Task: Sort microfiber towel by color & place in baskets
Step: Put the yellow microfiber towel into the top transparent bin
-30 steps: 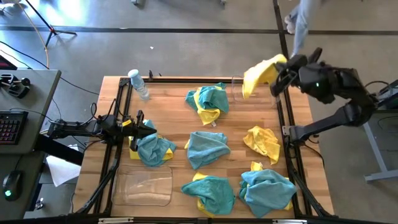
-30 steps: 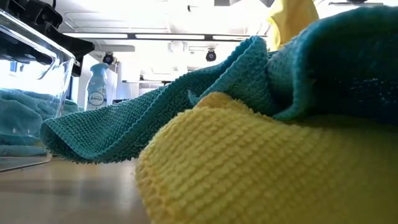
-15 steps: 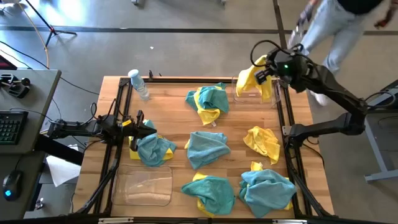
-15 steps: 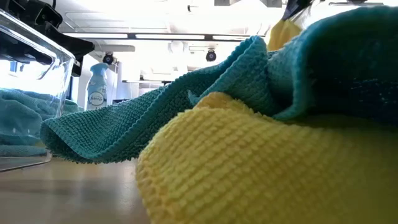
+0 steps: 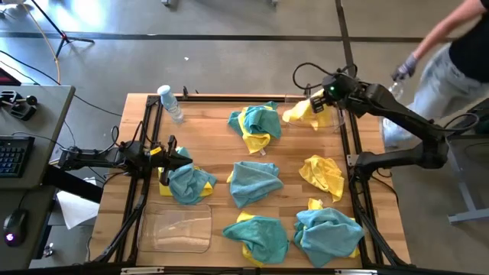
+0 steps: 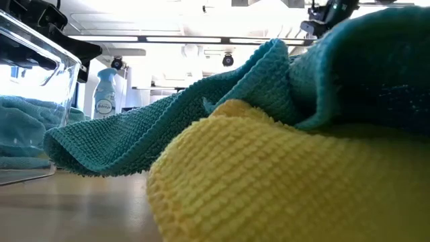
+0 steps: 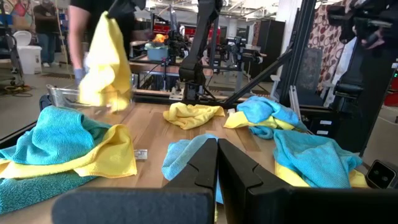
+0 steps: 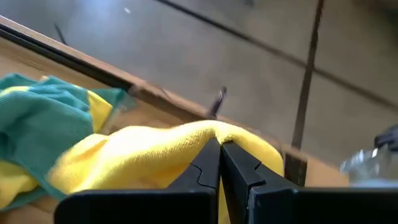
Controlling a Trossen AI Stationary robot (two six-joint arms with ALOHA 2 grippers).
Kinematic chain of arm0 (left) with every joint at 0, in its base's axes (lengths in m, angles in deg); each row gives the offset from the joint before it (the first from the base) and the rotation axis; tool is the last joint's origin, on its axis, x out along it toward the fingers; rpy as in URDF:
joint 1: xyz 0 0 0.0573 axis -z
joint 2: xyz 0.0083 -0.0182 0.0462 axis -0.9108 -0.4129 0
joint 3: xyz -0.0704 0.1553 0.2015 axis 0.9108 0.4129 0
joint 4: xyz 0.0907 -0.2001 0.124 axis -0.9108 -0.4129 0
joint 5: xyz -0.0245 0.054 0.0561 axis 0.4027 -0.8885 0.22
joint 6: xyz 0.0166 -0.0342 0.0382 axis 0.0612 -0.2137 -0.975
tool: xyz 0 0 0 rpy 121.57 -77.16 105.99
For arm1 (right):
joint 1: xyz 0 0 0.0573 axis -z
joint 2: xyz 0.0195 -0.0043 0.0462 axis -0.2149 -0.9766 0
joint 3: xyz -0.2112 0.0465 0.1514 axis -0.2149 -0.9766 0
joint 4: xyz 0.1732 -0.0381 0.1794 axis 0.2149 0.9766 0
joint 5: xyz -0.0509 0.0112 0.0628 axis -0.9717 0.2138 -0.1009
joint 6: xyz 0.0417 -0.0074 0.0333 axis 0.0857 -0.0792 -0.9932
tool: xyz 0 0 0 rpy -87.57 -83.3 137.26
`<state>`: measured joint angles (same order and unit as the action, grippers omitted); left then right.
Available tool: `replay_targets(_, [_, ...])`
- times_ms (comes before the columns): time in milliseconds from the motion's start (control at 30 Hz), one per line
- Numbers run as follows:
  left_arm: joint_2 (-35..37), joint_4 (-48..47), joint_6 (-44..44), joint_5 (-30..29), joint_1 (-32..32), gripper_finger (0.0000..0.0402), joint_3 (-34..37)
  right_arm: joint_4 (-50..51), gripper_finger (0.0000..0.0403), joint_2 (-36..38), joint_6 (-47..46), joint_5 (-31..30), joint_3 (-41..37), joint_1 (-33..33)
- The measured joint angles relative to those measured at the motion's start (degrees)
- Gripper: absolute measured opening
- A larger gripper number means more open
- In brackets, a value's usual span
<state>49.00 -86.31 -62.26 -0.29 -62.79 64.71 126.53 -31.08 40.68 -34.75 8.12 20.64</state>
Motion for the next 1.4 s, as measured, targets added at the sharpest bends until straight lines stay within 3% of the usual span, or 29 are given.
replay_targets(233, [0.01, -0.02, -0.01, 0.01, -0.01, 0.0001, 0.02, -0.23, 0.0, -1.85, -3.42, 1.06, 0.02, 3.73])
replay_targets(733, [0.0, 0.0, -0.01, 0.01, -0.01, 0.0001, 0.0, -4.26, 0.0, -22.76, -5.74, 18.29, -2.97, 12.4])
replay_targets(933, [0.0, -0.01, 0.0, 0.0, -0.02, 0.0001, 0.0, -9.27, 0.0, -27.43, -7.94, 25.04, -7.14, 15.2])
replay_targets(1100, [0.01, -0.01, 0.0, 0.0, -0.02, 0.0001, 0.01, -13.73, 0.0001, -30.05, -9.47, 26.69, -8.87, 15.26])
replay_targets(1233, [0.02, 0.0, 0.0, 0.02, 0.0, 0.0001, 0.0, -16.7, 0.0023, -32.15, -11.2, 28.94, -10.37, 15.7])
replay_targets(1400, [0.0, -0.01, -0.01, 0.02, -0.01, 0.0001, 0.02, -18.55, 0.0079, -34.78, -11.98, 28.87, -12.21, 16.12])
